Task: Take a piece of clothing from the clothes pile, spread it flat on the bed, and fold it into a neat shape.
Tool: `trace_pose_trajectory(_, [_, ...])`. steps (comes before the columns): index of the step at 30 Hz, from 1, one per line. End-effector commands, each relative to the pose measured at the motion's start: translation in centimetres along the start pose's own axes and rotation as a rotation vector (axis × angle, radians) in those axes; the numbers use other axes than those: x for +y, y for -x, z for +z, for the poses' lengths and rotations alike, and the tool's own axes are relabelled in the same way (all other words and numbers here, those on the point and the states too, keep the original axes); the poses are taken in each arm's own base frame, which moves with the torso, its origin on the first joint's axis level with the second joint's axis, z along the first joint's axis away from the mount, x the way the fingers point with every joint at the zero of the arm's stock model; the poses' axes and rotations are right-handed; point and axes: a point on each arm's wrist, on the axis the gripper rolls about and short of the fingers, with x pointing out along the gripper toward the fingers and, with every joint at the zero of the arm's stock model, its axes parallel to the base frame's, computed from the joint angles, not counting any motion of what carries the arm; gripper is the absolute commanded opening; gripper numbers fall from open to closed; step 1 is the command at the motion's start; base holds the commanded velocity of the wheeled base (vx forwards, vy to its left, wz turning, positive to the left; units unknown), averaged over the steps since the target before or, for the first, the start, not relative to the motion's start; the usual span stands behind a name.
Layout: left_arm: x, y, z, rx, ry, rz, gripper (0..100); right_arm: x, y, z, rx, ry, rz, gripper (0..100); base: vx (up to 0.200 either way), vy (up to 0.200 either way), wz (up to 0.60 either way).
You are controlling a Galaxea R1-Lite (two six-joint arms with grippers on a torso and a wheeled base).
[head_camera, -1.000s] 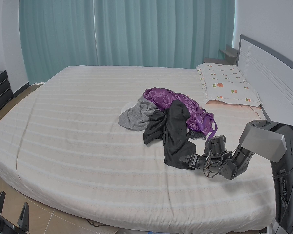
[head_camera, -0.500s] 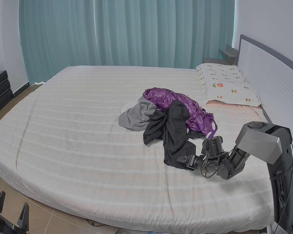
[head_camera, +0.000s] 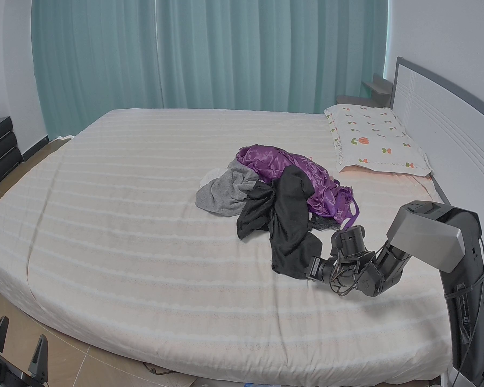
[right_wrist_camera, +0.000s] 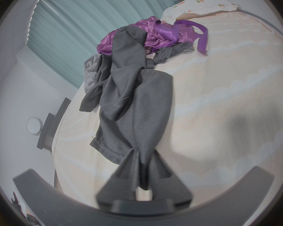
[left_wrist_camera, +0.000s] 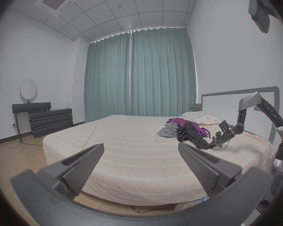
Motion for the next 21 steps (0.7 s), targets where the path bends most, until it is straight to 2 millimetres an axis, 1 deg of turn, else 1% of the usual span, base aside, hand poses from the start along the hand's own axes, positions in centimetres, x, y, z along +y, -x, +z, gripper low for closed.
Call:
trace_pose_trajectory(1, [0.0, 0.0, -0.5, 0.001, 0.0, 0.001, 100, 0.4, 0.6, 0.5, -0.024, -0.007, -0.018, 0, 0.0, 0.0, 0.0])
trace_pose_trajectory(6, [0.0, 0.0, -0.5, 0.001, 0.0, 0.001, 100, 0.1, 1.5, 0.4, -0.026, -0.016, -0.029, 0, 0.0, 0.0, 0.0])
trace_pose_trajectory(9, [0.0, 0.0, -0.5, 0.001, 0.0, 0.001, 100, 0.2, 2.9, 0.1, -0.023, -0.017, -0.021, 0, 0.0, 0.0, 0.0])
trace_pose_trajectory(14, [0.0, 0.0, -0.5, 0.001, 0.0, 0.001, 100, 1.0, 4.9, -0.7, -0.048, 0.002, 0.028, 0, 0.0, 0.0, 0.0])
trace_pose_trajectory(19, [0.0, 0.0, -0.5, 0.001, 0.0, 0.001, 100, 1.8, 7.8, -1.5, -0.095, 0.019, 0.09, 0, 0.0, 0.0, 0.0])
trace_pose_trajectory(20, [0.0, 0.0, -0.5, 0.001, 0.0, 0.001, 100, 1.8, 7.8, -1.5, -0.095, 0.019, 0.09, 0, 0.0, 0.0, 0.0])
trace_pose_trajectory(21, [0.0, 0.0, -0.5, 0.001, 0.0, 0.001, 100, 2.2, 9.1, -1.8, -0.109, 0.015, 0.13, 0, 0.0, 0.0, 0.0])
